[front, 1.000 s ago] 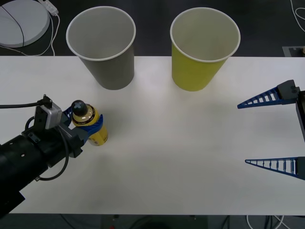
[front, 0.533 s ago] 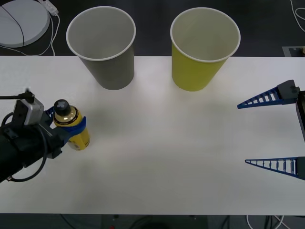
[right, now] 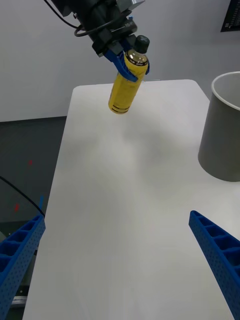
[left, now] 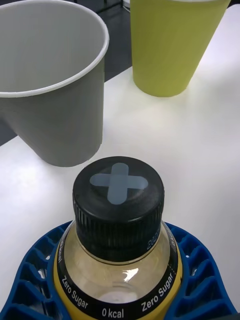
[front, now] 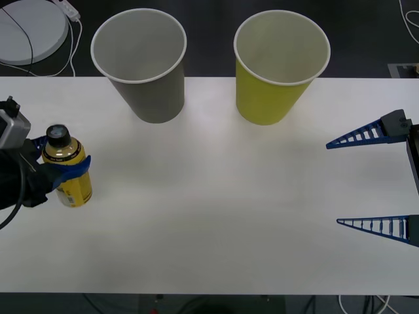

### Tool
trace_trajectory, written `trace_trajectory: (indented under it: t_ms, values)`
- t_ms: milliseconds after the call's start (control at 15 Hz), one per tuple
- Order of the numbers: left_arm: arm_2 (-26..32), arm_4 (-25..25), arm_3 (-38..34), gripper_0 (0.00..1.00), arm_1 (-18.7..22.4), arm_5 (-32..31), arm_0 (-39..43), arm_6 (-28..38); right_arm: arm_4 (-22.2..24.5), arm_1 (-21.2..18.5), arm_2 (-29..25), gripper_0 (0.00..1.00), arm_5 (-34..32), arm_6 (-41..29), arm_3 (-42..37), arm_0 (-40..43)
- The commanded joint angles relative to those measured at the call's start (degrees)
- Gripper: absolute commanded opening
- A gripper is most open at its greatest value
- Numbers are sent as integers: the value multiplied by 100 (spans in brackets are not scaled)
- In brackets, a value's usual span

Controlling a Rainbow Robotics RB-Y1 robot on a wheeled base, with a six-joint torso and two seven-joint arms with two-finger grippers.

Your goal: Put the can into the green bin and the plastic bottle into the gray bin

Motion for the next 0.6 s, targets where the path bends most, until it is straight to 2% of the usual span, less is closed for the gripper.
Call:
trace_trajectory:
  t_ms: [67, 600]
  values:
    - [195, 3, 1, 0, 169, -523, -264, 175, 0, 0, 0, 100, 0, 0, 0, 0]
    - [257, 82, 239, 0, 846, -1692, -1257, 650, 0, 0, 0, 100, 0, 0, 0, 0]
